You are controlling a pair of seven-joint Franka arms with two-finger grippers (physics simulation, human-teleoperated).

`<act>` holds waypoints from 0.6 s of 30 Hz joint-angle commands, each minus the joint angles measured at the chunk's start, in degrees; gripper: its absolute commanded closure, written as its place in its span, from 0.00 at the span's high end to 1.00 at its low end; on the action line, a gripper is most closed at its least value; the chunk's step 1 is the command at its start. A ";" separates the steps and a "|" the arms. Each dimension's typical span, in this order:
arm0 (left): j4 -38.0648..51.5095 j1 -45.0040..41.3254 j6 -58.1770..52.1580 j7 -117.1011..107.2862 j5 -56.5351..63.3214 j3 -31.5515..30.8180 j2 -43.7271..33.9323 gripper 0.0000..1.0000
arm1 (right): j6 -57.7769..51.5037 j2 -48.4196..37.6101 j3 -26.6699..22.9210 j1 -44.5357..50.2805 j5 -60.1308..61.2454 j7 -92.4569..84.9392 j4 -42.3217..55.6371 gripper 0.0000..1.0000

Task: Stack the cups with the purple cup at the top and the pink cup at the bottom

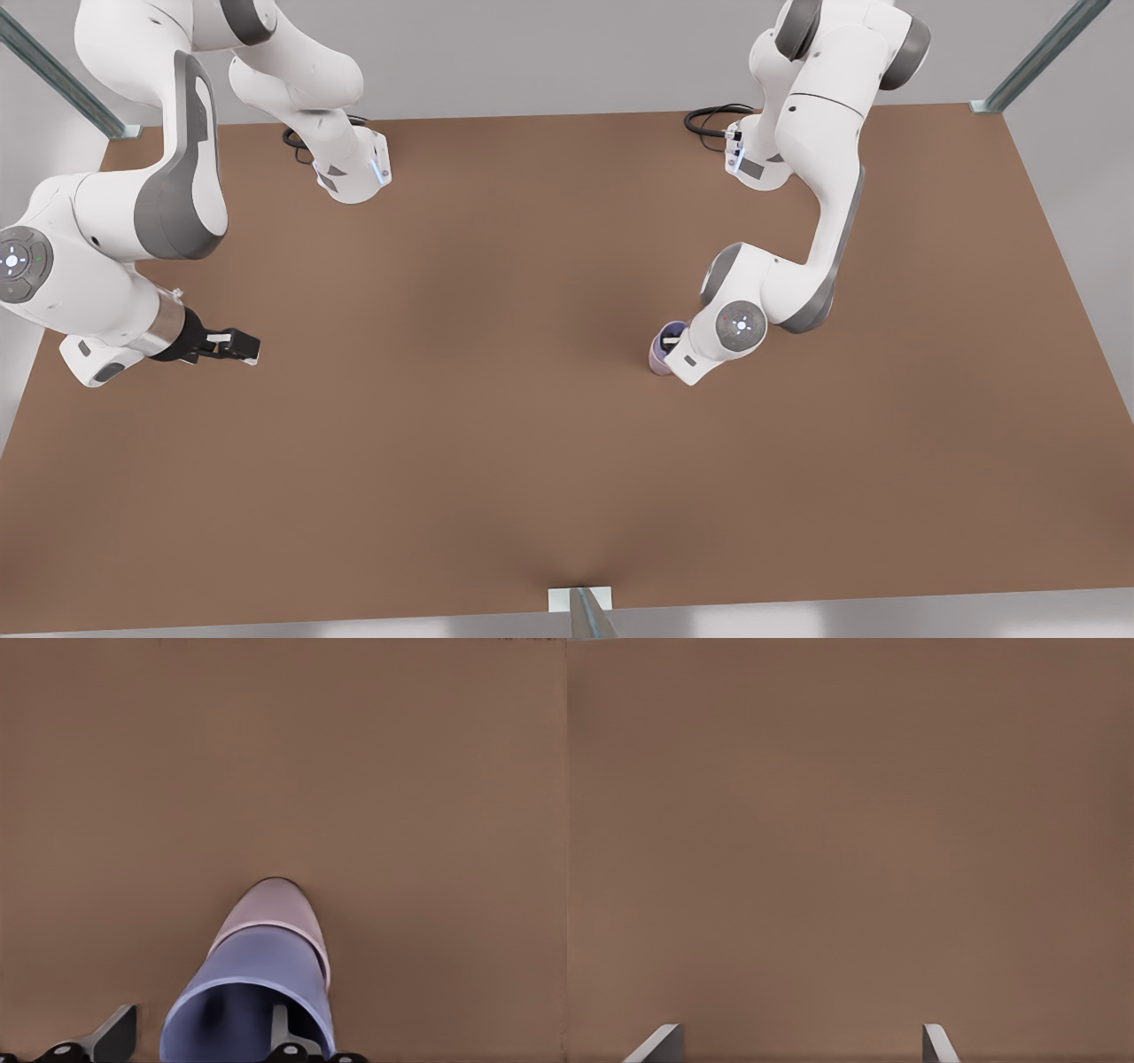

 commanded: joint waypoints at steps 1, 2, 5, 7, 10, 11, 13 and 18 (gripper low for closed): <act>0.04 0.14 -0.03 0.23 0.08 -0.09 -0.06 1.00 | -0.01 -0.04 0.01 0.00 0.03 0.03 0.03 1.00; 0.04 0.14 -0.03 0.23 0.08 -0.09 -0.06 1.00 | -0.01 -0.04 0.01 0.00 0.03 0.03 0.03 1.00; 0.04 0.58 -0.29 0.23 0.08 -0.53 -0.15 1.00 | -0.01 -0.05 0.01 0.00 0.03 0.03 0.03 1.00; 0.04 0.67 -0.47 0.23 0.08 -0.53 -0.32 1.00 | -0.01 -0.04 0.01 0.00 0.03 0.03 0.03 1.00; 0.04 1.02 -0.55 0.32 0.08 -0.53 -0.32 1.00 | 0.08 -0.04 0.01 0.18 -0.06 0.11 0.03 1.00; 0.04 1.11 -0.82 0.32 0.08 -0.53 -0.41 1.00 | 0.17 0.04 0.01 0.18 -0.06 0.11 0.03 1.00; 0.30 1.37 -1.43 0.32 0.08 -0.53 -1.55 1.00 | 0.17 0.13 0.01 0.18 -0.06 0.11 0.03 1.00; 23.24 3.13 -34.65 6.38 0.78 2.98 -6.03 0.99 | 0.52 -0.31 0.36 0.53 -0.67 -0.06 1.26 1.00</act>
